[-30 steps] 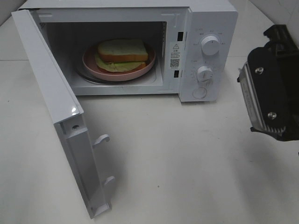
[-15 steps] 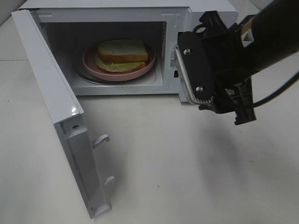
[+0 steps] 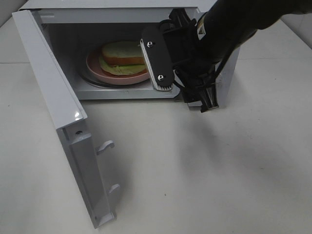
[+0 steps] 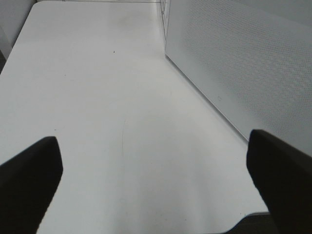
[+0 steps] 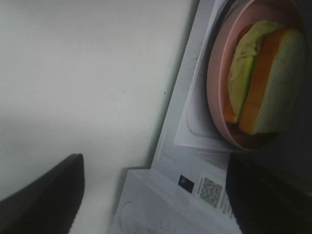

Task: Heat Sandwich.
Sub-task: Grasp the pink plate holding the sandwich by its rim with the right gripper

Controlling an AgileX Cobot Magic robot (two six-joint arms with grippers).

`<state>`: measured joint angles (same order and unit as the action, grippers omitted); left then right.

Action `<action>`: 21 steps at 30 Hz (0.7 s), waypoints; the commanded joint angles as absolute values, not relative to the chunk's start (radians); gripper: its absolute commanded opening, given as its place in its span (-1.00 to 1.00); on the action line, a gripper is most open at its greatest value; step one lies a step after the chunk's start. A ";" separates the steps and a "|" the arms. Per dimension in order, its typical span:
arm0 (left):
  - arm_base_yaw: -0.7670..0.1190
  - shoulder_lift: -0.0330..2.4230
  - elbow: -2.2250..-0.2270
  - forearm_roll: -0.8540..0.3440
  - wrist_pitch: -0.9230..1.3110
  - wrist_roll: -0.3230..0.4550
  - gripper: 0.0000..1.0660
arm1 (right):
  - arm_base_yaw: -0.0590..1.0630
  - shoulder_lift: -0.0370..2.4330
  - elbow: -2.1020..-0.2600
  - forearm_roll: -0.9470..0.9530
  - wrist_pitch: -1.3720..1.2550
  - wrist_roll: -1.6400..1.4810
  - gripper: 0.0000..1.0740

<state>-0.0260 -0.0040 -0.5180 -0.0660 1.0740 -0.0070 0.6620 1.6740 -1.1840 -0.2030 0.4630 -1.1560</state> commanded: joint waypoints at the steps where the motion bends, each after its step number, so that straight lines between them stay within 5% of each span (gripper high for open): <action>1: -0.023 -0.020 -0.517 -0.068 1.071 -0.010 0.83 | 0.666 1.723 -1.228 -0.198 0.438 -1.161 0.42; 21: -0.023 -0.020 -0.517 -0.068 1.071 -0.010 0.83 | 0.662 2.018 -1.478 -0.224 0.356 -1.073 0.42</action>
